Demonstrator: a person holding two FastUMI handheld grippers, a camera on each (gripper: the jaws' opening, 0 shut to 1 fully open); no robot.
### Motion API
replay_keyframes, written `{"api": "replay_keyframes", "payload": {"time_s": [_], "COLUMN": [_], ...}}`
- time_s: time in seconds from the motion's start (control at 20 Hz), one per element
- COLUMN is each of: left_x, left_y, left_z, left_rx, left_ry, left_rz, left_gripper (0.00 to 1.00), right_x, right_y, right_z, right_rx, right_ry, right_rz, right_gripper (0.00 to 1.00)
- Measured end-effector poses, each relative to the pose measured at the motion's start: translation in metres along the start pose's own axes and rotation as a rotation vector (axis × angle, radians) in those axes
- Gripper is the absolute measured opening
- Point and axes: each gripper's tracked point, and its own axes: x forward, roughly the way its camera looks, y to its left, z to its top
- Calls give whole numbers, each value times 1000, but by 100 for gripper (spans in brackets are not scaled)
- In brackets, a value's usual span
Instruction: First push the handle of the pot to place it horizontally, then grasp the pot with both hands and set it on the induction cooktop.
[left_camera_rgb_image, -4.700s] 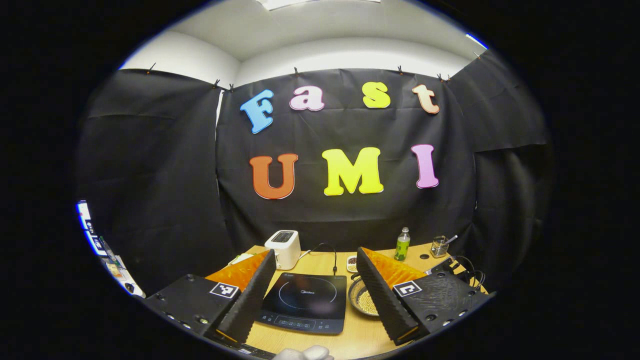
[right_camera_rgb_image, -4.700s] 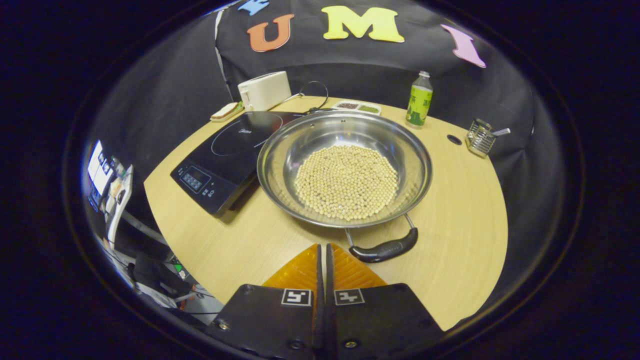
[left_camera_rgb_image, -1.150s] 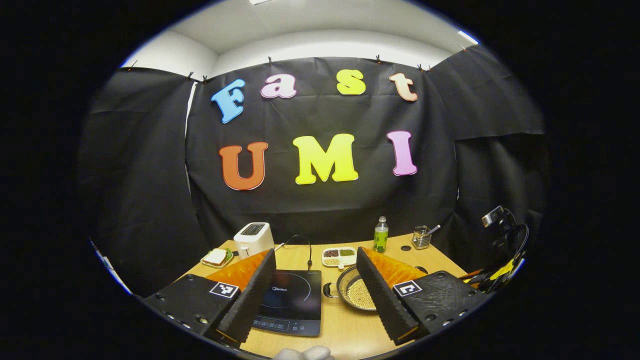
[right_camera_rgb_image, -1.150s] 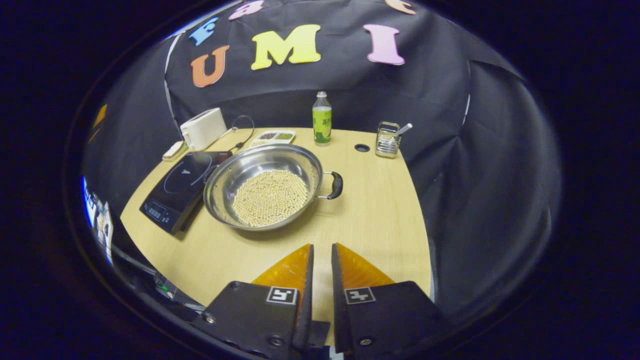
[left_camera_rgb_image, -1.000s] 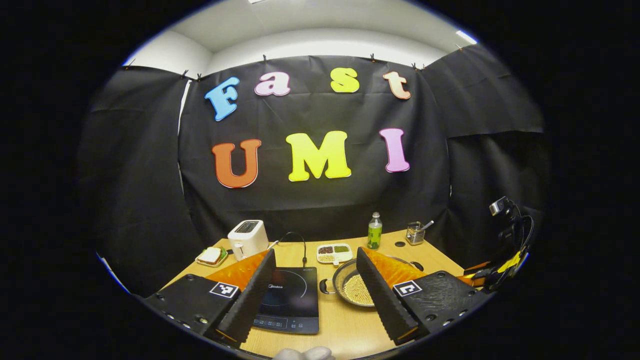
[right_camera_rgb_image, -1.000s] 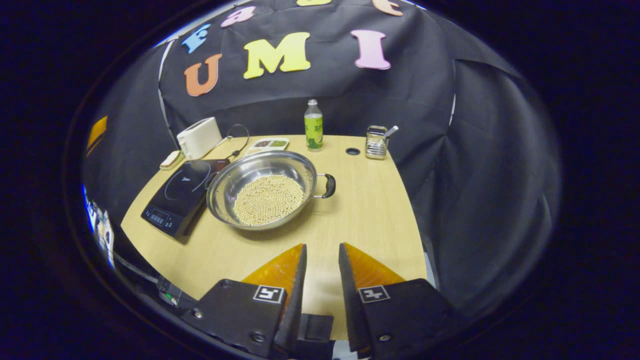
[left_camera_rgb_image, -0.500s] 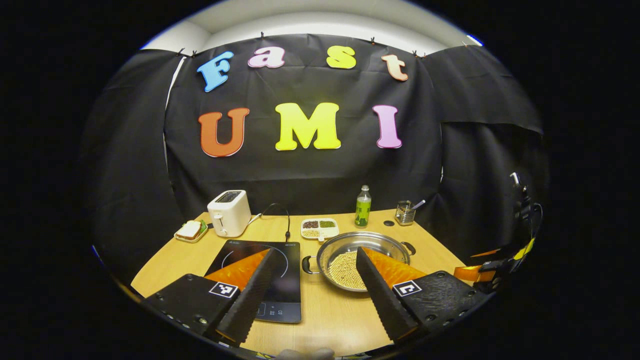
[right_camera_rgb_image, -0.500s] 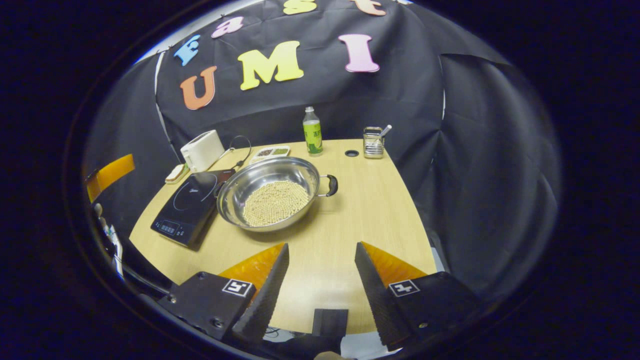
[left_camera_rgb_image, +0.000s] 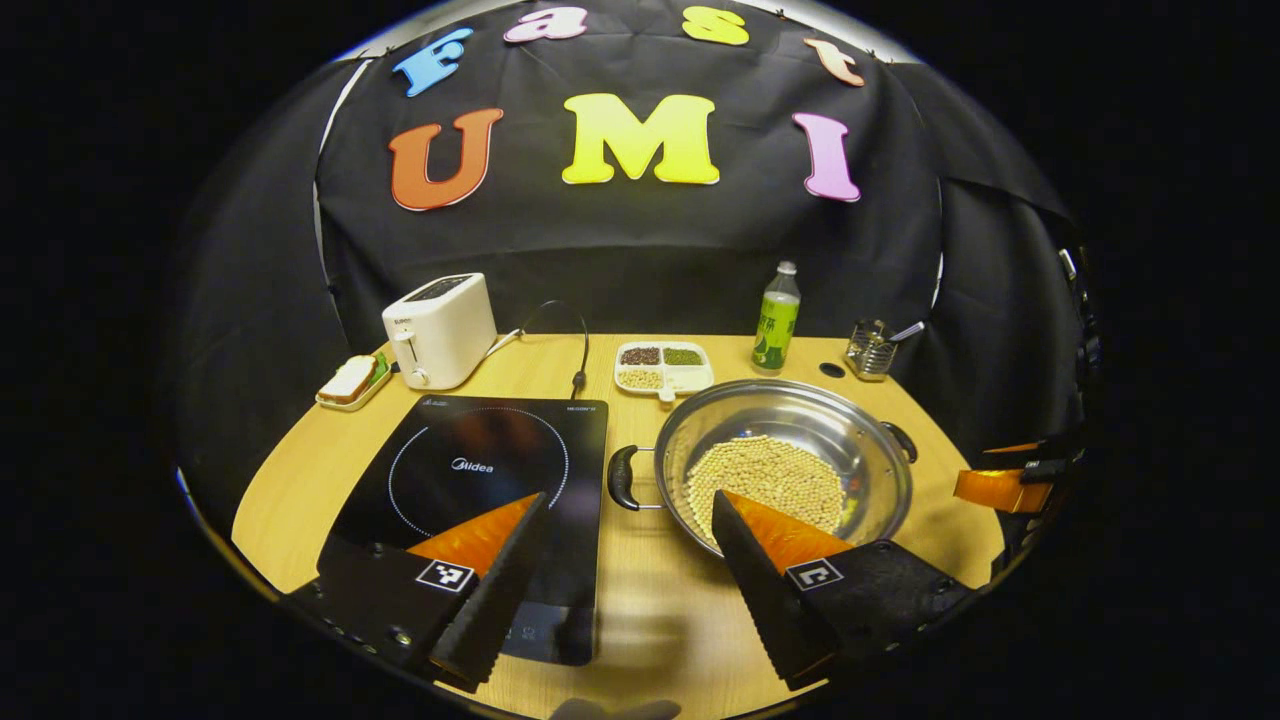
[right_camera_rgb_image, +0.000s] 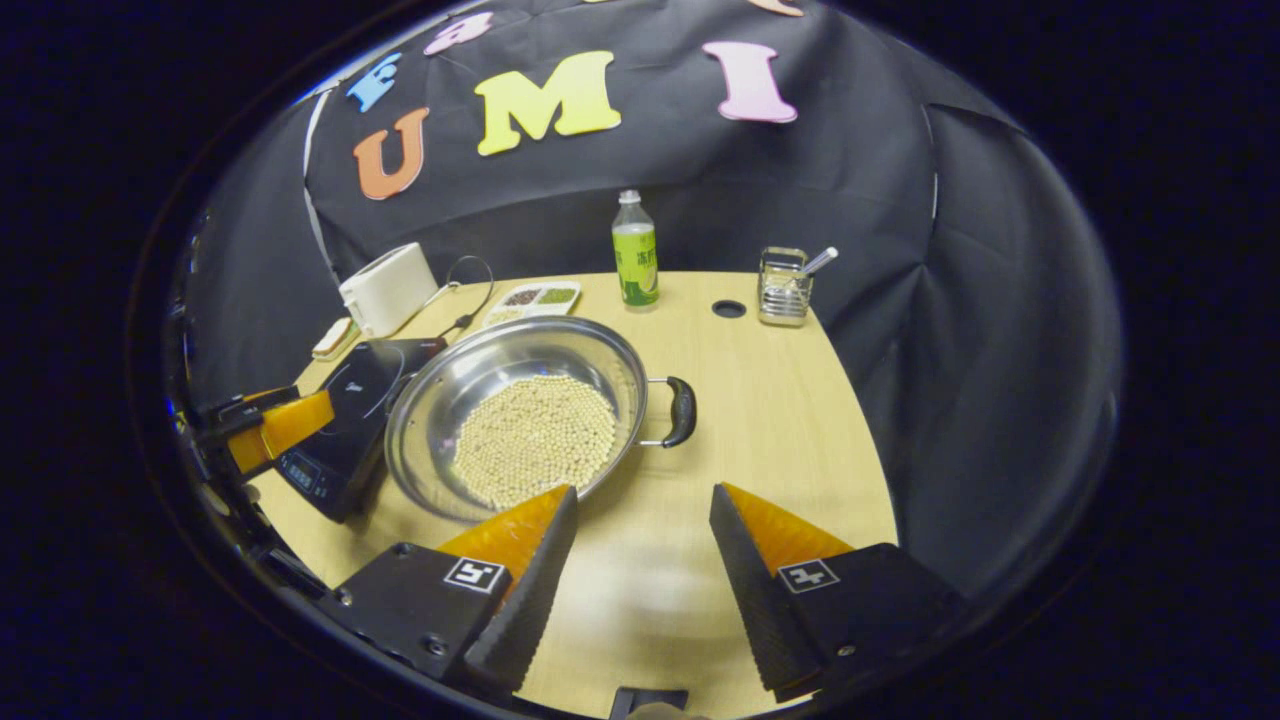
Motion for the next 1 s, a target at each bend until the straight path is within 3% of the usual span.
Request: {"api": "replay_keyframes", "payload": {"time_s": [0.3, 0.6, 0.7, 0.75, 0.85, 0.95, 1.0], "left_x": [64, 99, 104, 106, 109, 111, 111], "left_y": [-9, -17, -18, -18, -15, -10, -8], "left_z": [-6, -11, -14, -15, -18, -19, -20], "left_rx": [41, 32, 27, 24, 19, 33, 45], "left_ry": [76, 145, 166, 175, 194, 200, 209], "left_rz": [25, 23, 24, 29, 52, 77, 88], "left_gripper": [97, 100, 96, 96, 88, 92, 78], "right_x": [57, 92, 99, 100, 100, 102, 103], "right_y": [-12, -10, -11, -12, -13, -14, -15], "right_z": [21, 24, 23, 23, 25, 26, 25], "right_rx": [-11, -16, -20, -20, -13, 7, 25], "right_ry": [65, 132, 146, 152, 163, 182, 188], "right_rz": [8, 43, 40, 35, 34, 18, 6], "right_gripper": [84, 84, 82, 75, 74, 68, 67]}}
